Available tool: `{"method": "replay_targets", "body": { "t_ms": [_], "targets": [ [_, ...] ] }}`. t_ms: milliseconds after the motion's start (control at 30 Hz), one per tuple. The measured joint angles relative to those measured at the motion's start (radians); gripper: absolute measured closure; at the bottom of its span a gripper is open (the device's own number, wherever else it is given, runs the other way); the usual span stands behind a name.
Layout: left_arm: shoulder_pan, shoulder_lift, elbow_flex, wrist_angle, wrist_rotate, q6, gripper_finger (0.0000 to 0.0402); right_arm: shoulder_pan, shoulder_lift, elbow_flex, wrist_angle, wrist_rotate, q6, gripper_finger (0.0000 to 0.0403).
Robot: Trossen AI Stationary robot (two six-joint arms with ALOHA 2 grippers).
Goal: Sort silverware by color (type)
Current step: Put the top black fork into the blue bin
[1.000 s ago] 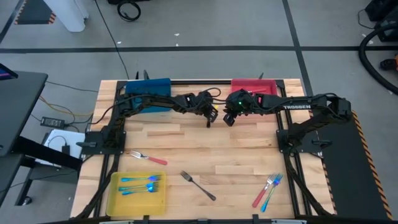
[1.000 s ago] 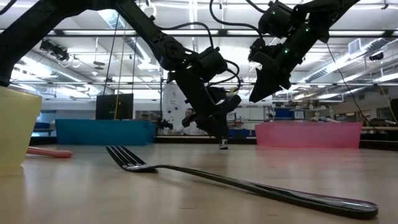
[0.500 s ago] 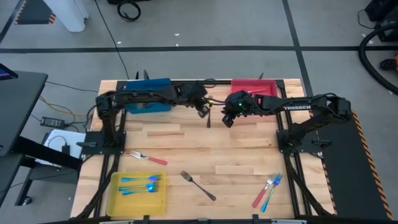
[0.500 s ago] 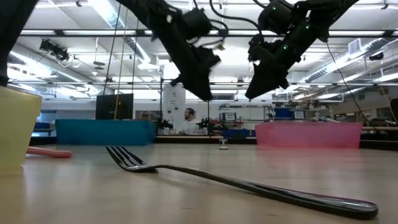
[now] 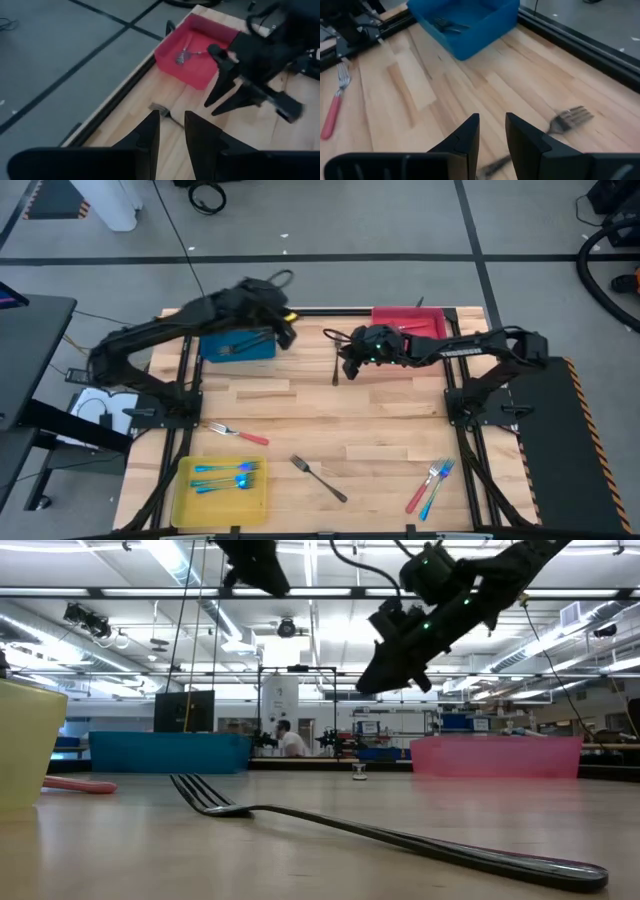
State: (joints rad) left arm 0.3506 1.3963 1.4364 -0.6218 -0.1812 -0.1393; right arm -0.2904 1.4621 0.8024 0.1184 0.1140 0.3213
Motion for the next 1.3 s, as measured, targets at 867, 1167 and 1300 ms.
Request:
{"method": "replay_targets", "body": {
  "t_ms": [867, 1167, 1300],
  "targets": [
    [0.000, -0.121, -0.004, -0.293, -0.020, 0.073, 0.0312, -0.085, 0.412, 0.416, -0.407, 0.037, 0.134, 0.0297],
    [0.000, -0.121, -0.004, -0.291, -0.021, 0.107, 0.0312, -0.111, 0.452, 0.415, -0.461, -0.022, 0.216, 0.0297],
    [0.000, -0.120, -0.004, -0.289, -0.021, 0.111, 0.0312, -0.110, 0.451, 0.415, -0.456, -0.022, 0.226, 0.0297]
  ]
}}
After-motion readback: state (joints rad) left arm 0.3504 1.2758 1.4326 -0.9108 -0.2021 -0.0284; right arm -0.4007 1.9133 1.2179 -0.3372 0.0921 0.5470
